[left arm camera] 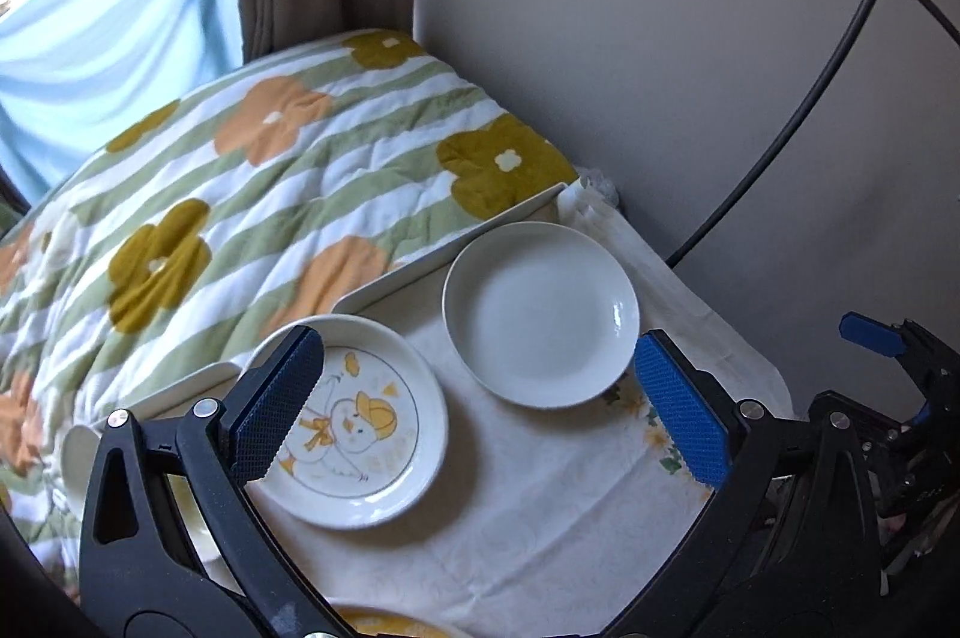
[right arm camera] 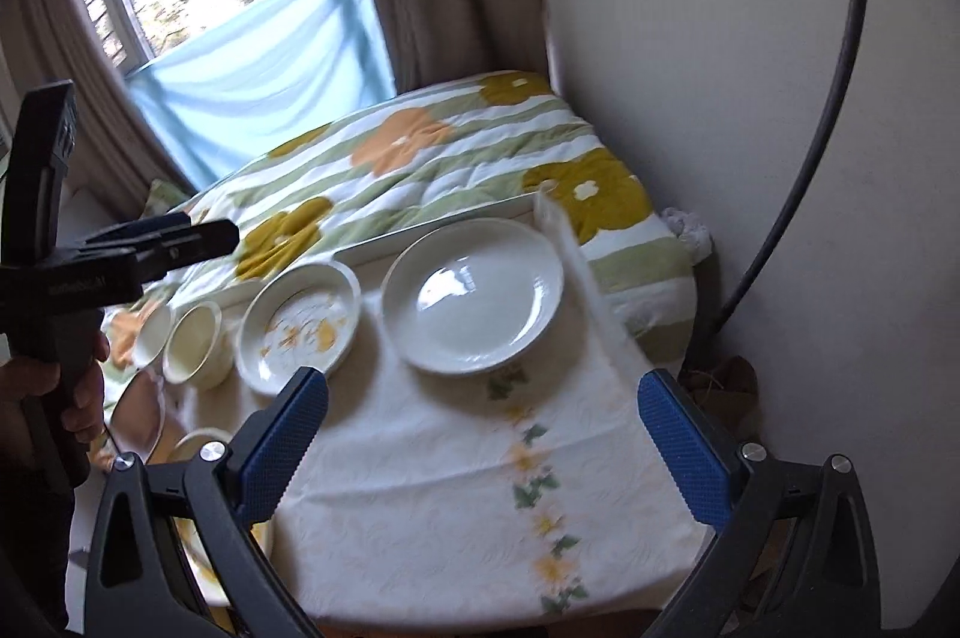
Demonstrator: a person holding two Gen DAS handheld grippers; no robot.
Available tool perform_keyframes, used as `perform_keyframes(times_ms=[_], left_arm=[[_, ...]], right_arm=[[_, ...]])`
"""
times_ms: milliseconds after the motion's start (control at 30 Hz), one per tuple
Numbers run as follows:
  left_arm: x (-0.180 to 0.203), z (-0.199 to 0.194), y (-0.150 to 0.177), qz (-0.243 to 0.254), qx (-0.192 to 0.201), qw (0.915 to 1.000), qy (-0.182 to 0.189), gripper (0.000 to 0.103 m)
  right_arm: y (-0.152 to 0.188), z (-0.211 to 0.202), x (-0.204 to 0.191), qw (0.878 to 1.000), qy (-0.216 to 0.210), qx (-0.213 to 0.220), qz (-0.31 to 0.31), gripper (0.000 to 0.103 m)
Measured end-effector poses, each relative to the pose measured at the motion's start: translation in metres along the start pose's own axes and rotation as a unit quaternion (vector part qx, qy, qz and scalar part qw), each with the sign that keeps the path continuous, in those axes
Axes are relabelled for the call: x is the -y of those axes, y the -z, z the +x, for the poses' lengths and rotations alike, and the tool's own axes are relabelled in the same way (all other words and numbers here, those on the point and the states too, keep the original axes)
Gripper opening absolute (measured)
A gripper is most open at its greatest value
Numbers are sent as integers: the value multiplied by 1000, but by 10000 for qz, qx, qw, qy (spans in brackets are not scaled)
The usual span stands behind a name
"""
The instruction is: Organize plates and bowls
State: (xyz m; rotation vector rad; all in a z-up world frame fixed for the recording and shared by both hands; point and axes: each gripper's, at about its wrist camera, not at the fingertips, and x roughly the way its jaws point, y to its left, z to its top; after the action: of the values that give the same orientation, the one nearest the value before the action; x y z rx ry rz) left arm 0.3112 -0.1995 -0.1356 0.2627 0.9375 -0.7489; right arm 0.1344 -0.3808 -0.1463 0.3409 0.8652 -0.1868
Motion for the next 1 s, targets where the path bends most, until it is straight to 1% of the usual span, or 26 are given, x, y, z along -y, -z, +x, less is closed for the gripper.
perform_keyframes(times_ms=[100, 233, 267, 300, 333, 367, 433, 467, 533, 567, 633, 667, 733, 767, 800, 900, 967, 1000], left_arm=[[-5, 46, -21, -34, -378, 9990, 248, 103], [-12, 111, -33, 20, -905, 9951, 404, 101], [-13, 127, -33, 27, -1045, 9935, 445, 95], [-14, 141, -33, 28, -1172, 9919, 479, 86], [-14, 158, -32, 27, -1327, 9897, 540, 82], [-13, 170, -31, 32, -1455, 9876, 590, 76], [-13, 191, -27, 53, -1636, 9847, 599, 71], [-13, 198, -25, 55, -1698, 9835, 622, 66], [-16, 210, -21, 31, -1807, 9816, 622, 59], [-18, 214, -20, 24, -1841, 9809, 631, 53], [-20, 220, -18, 15, -1899, 9799, 617, 51], [-21, 222, -17, 9, -1923, 9794, 618, 50], [-24, 227, -15, 23, -1990, 9784, 562, 44], [-25, 229, -14, 28, -2018, 9779, 539, 39], [-27, 231, -14, 13, -2037, 9776, 540, 34], [-29, 234, -13, 8, -2056, 9773, 517, 26], [-29, 235, -13, 54, -2042, 9777, 487, 21], [-29, 236, -13, 56, -2023, 9781, 485, 21]], right_arm=[[-13, 30, 23, 9974, -447, -235, 516, 103], [-22, 82, 41, 9918, -602, -635, 927, 103], [-22, 95, 46, 9903, -630, -709, 1014, 103], [-21, 108, 50, 9884, -685, -797, 1101, 100], [-20, 117, 54, 9866, -717, -867, 1183, 96], [-19, 128, 57, 9839, -742, -990, 1287, 94], [-19, 150, 63, 9795, -771, -1209, 1412, 87], [-18, 159, 64, 9780, -770, -1311, 1428, 85], [-17, 172, 64, 9759, -794, -1457, 1420, 73], [-17, 178, 64, 9756, -796, -1494, 1397, 72], [-17, 186, 64, 9762, -778, -1524, 1333, 63], [-17, 190, 65, 9762, -759, -1547, 1320, 60], [-17, 195, 66, 9754, -766, -1584, 1329, 53], [-17, 197, 66, 9752, -789, -1594, 1318, 51], [-18, 199, 67, 9756, -795, -1586, 1296, 47], [-20, 204, 66, 9756, -809, -1610, 1251, 33], [-20, 206, 66, 9764, -771, -1612, 1215, 30], [-20, 207, 66, 9769, -740, -1612, 1190, 27]])
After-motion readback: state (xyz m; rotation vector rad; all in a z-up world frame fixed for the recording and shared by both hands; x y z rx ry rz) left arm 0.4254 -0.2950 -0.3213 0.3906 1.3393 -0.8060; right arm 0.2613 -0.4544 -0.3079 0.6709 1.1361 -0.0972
